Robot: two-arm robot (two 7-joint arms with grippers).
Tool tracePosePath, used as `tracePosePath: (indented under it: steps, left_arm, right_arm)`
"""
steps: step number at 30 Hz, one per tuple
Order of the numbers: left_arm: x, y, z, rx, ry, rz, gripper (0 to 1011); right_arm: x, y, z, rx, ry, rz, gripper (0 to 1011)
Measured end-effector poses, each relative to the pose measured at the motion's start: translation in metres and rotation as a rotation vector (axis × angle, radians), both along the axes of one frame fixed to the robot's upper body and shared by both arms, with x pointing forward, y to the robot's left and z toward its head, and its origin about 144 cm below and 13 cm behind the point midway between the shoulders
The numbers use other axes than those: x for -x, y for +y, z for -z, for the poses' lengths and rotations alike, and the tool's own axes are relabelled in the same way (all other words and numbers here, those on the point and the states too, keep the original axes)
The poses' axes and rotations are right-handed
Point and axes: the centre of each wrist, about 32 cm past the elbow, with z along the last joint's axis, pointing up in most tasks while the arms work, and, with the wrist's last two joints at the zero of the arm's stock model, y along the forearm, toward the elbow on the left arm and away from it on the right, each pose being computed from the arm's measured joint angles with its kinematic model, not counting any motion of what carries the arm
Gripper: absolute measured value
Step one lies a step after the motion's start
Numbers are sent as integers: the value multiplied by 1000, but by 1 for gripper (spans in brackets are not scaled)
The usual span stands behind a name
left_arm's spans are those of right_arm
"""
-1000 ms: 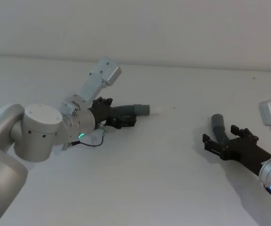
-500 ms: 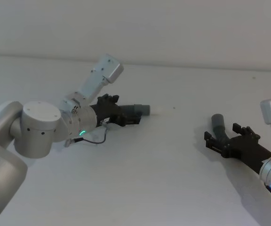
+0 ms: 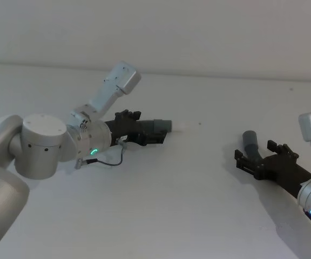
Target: Use both hands to pick up one end of the pipe from the table, align the ends, and insert them.
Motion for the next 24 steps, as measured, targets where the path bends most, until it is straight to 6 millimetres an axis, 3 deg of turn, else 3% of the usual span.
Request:
tracePosePath:
  steps: [24]
  left_arm:
    - [1,6,1,-19,33,-7,1001]
  right_arm:
    - [-1,0,-1,2,-3,-2,1000]
